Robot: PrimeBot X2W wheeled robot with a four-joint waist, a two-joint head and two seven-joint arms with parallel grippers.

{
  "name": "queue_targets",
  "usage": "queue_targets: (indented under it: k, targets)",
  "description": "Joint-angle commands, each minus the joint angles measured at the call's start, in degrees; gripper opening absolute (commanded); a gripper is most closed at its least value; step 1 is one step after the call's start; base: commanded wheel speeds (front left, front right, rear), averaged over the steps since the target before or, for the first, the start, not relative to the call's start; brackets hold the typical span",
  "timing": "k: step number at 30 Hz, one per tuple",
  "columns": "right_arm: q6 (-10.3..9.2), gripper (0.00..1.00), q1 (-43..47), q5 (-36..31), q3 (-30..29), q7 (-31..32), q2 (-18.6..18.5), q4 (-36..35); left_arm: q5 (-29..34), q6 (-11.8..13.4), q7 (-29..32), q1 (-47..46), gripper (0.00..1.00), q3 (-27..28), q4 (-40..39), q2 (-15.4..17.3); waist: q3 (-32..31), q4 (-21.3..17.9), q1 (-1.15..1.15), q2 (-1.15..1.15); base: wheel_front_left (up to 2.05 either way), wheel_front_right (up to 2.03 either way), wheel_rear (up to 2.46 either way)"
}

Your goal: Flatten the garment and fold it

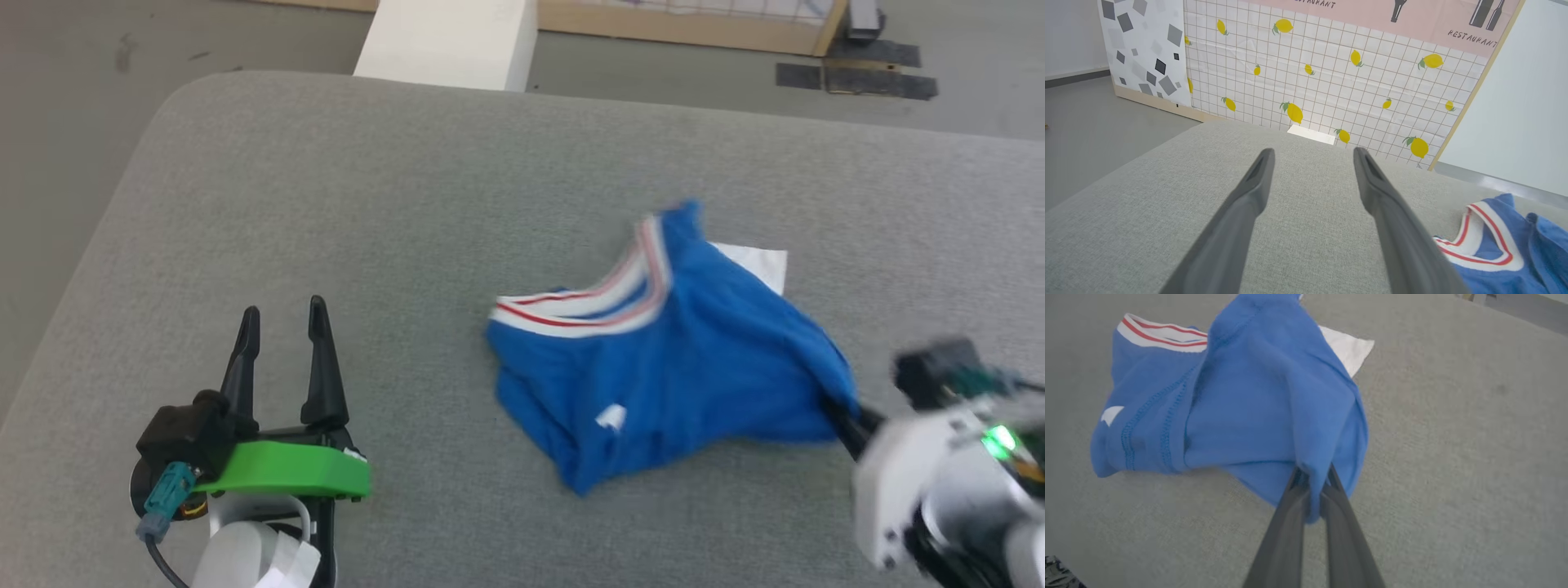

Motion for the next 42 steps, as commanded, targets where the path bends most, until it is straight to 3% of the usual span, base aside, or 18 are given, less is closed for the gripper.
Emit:
queue_targets:
  k: [1, 4, 10, 11, 12, 19, 25, 29, 32, 37, 42]
  targets:
    - [-0.09, 0.0, 3.55, -0.17, -2.16, 1.84, 1.15, -1.43, -0.59, -0.34, -0.26, 0.42, 1.0, 0.05, 0.14, -0.2, -1.05, -1.63, 0.0, 0.0, 0.0, 0.0, 0.0]
    - [-0.09, 0.0, 11.09, -0.3, -6.78, 6.44, 3.33, -3.33, -0.9, -0.45, -0.26, 0.12, 1.0, -0.55, 0.8, -0.2, -1.07, -2.4, 0.0, 0.0, 0.0, 0.0, 0.0]
    - [-0.09, 0.0, 15.38, 2.22, -7.69, 10.0, 6.22, -2.29, -1.3, -0.71, -0.26, -0.33, 1.0, -1.09, 2.36, -0.2, -1.66, -3.49, 0.0, 0.0, 0.0, 0.0, 0.0]
    - [-0.09, 0.31, 14.84, 2.44, -8.44, 8.74, 6.93, -2.21, -1.35, -0.76, -0.26, -0.35, 1.0, -1.12, 2.61, -0.2, -1.88, -3.59, 0.0, 0.0, 0.0, 0.0, 0.0]
    - [-0.09, 1.0, 14.24, 2.09, -8.72, 7.28, 7.03, -2.19, -1.39, -0.83, -0.26, -0.3, 1.0, -1.18, 2.91, -0.2, -2.14, -3.66, 0.0, 0.0, 0.0, 0.0, 0.0]
    - [-0.09, 1.0, 8.62, 7.89, -16.86, -6.72, 11.83, -4.96, -2.19, -1.08, -0.26, 0.48, 1.0, -1.45, 4.34, -0.2, -3.98, -3.86, 0.0, 0.0, 0.0, 0.0, 0.0]
    - [-0.09, 1.0, 5.09, 6.02, -25.37, -15.39, 13.39, -3.45, -6.78, -2.05, 1.32, -0.2, 1.0, -4.87, 7.89, -0.2, -4.78, -4.5, 0.0, 0.0, 0.0, 0.0, 0.0]
    - [-0.09, 1.0, 4.04, 4.81, -27.38, -16.82, 13.74, -2.0, -11.26, -1.97, 10.38, -5.01, 1.0, -10.04, 12.32, -0.2, -4.4, -5.28, 0.0, 0.0, 0.0, 0.0, 0.0]
    - [-0.09, 1.0, 3.64, 4.23, -27.02, -16.81, 13.86, -1.26, -13.51, -0.83, 21.31, -10.76, 1.0, -14.96, 16.28, -0.2, -3.57, -6.41, 0.0, 0.0, 0.0, 0.0, 0.0]
    - [-0.09, 1.0, 2.67, 4.43, -25.54, -17.01, 13.93, -0.34, -11.52, 2.37, 41.05, -20.14, 1.0, -22.27, 23.34, -0.04, -1.52, -8.97, 0.0, 0.0, 0.0, 0.0, 0.0]
    - [-0.09, 1.0, 2.03, 5.09, -25.05, -17.88, 13.94, 0.93, -8.98, 2.43, 48.73, -25.27, 1.0, -26.11, 26.96, 0.33, 0.34, -11.19, 0.0, 0.0, 0.0, 0.0, 0.0]
